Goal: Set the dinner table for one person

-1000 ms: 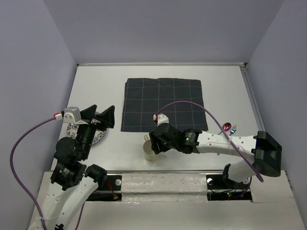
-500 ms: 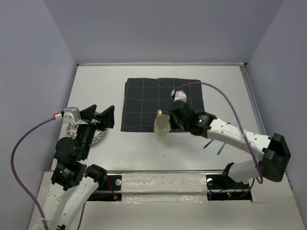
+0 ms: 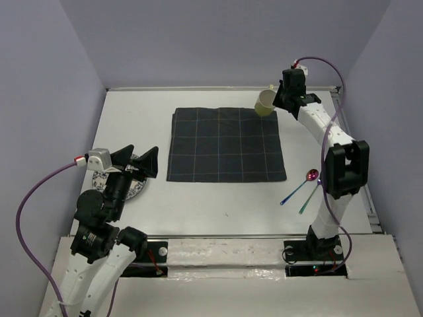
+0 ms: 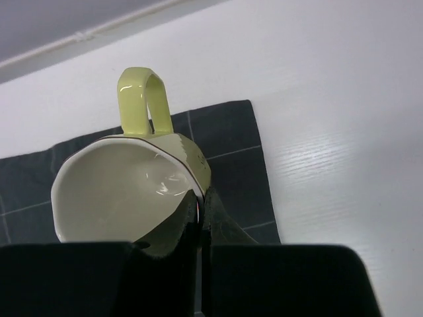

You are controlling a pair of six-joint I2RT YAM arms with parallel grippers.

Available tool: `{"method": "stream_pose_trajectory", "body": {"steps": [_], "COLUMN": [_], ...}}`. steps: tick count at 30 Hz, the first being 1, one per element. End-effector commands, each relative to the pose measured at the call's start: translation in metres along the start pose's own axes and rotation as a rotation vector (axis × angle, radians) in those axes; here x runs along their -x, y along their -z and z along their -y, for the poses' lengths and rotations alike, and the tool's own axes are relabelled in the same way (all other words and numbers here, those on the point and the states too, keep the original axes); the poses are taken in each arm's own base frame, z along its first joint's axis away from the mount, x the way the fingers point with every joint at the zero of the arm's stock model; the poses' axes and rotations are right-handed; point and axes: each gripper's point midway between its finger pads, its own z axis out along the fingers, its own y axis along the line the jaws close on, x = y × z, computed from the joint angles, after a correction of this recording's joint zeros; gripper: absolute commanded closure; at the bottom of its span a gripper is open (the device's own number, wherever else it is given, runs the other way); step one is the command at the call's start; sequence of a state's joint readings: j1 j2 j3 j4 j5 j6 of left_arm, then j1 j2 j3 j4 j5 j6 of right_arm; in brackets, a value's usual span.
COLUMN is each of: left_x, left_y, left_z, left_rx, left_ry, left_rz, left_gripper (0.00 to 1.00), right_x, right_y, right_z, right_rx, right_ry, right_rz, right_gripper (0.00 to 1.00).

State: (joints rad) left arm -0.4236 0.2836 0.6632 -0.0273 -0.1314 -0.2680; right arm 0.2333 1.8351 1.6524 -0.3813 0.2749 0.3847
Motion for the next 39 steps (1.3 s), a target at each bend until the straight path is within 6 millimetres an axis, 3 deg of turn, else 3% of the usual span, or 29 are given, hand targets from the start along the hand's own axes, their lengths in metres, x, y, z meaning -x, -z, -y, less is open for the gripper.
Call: {"method": "stream_pose_trajectory", "body": {"steps": [1,3,4,12,17,25,39], "left_x": [0.011,0.010,0.010,0.010,0.009,0.008,0.008], "left_y": [0.001,0.001,0.001,0.001,0.000,-0.001,-0.001], "left_z": [0.006,0.007,0.007,0.007,0.006,0.006,0.003], "left_rx": [-0.033,-0.037,-0.038,-0.038,-0.032,-0.030,-0.016], "left_ry": [0.001,0.001,0.001,0.001,0.000,0.001,0.002], "left_rz": [0.042,0.039,0.037,0.036,0.033,0.032,0.033], "left_gripper": [0.01,0.01,0.01,0.01,0.01,0.01,0.01], "right_x": [0.048,0.044,0.041,0.016,0.007,0.027,-0.010], "right_y": [-0.023,-0.035,-0.045,-0.072,-0.073,-0.045,-0.073], "right_z": [-0.017,-0.018,-0.009,0.005,0.010,0.007,0.024], "right_rx": [0.125,0.116,0.078,0.023,-0.002,0.023,-0.052], "right_ry": [-0.076,-0.064,-0.062,-0.055,-0.055,-0.053,0.005], "right_rz": [0.040,0.018,0.009,-0.051,-0.078,-0.042,-0.129], "right_gripper": [1.00,1.00,1.00,1.00,1.00,1.00,1.00]}}
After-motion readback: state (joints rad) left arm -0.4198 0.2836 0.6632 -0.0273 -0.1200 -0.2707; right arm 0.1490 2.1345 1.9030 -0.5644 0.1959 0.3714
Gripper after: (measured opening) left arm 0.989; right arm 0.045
